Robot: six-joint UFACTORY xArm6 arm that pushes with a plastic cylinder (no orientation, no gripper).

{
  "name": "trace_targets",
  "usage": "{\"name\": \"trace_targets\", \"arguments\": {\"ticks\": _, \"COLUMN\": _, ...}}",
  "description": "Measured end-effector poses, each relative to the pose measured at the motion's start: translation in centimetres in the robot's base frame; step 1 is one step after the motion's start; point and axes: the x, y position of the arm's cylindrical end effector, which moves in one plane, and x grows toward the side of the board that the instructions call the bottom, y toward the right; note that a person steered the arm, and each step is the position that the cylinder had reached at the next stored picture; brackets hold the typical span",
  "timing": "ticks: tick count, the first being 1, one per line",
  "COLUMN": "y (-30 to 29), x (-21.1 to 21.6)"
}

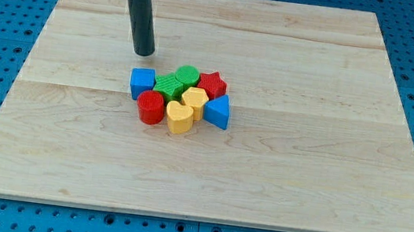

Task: Adjust the red star and green circle to the center

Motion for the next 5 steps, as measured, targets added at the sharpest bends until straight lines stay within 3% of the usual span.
{"name": "trace_targets", "arguments": {"ticks": 3, "y": 4.8, "x": 1.2}}
{"name": "trace_targets", "arguments": {"ticks": 5, "y": 4.7, "x": 1.0}}
